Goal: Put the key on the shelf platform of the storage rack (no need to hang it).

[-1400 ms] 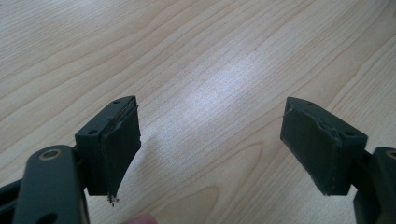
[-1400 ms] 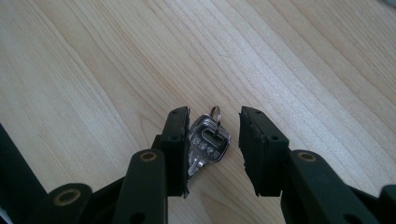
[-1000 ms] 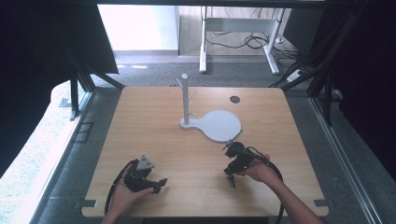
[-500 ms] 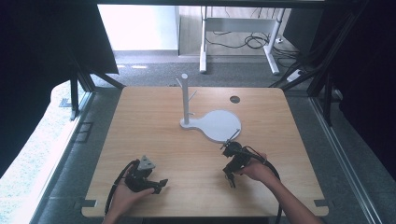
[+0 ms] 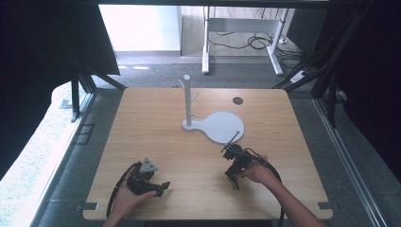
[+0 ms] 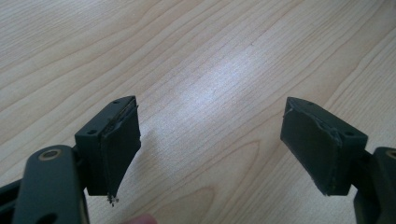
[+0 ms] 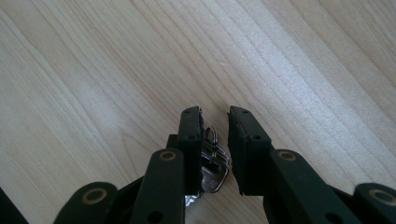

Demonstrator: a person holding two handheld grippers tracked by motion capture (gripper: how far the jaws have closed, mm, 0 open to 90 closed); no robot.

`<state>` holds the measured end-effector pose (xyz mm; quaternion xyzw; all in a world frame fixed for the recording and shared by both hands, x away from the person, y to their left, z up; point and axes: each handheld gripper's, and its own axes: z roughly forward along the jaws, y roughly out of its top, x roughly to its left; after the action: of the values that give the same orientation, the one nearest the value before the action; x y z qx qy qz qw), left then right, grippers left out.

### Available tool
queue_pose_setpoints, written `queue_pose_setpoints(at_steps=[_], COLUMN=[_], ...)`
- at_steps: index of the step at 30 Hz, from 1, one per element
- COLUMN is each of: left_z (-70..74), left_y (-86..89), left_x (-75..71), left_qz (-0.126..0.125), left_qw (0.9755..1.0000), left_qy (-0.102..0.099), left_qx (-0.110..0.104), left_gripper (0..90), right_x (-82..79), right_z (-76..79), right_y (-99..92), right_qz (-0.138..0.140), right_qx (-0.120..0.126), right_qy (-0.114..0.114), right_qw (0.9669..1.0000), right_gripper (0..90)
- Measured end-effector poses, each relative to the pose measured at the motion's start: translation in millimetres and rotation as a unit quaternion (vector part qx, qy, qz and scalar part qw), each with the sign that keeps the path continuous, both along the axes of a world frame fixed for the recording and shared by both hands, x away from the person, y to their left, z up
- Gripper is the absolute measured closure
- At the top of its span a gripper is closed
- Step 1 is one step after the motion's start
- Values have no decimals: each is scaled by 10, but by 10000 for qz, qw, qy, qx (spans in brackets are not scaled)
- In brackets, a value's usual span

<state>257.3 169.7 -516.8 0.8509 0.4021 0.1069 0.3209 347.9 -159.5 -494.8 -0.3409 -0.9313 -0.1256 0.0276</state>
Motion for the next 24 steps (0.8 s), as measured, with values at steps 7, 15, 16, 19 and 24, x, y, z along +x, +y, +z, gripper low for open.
queue_pose_setpoints(at_steps=[7, 15, 16, 19, 24], left_z=[-6, -5, -4, -3, -1], left_y=[2, 9, 9, 12, 14], left_x=[4, 6, 6, 7, 7], left_qz=[-7, 1, -1, -4, -5], left_qw=[10000, 10000, 10000, 10000, 10000], left_qy=[17, 9, 8, 11, 5], left_qx=[15, 17, 15, 12, 14], left_gripper=[202, 202, 202, 202, 202], right_x=[-21, -25, -31, -36, -48], right_z=[-12, -2, 2, 16, 69], right_y=[16, 24, 29, 25, -2], right_qz=[35, 149, 139, 197, 254], right_qx=[-38, -105, -115, -116, -118], right_qy=[128, 166, 196, 136, 79], right_qw=[9999, 9997, 9996, 9996, 9996], right_gripper=[813, 882, 883, 884, 890])
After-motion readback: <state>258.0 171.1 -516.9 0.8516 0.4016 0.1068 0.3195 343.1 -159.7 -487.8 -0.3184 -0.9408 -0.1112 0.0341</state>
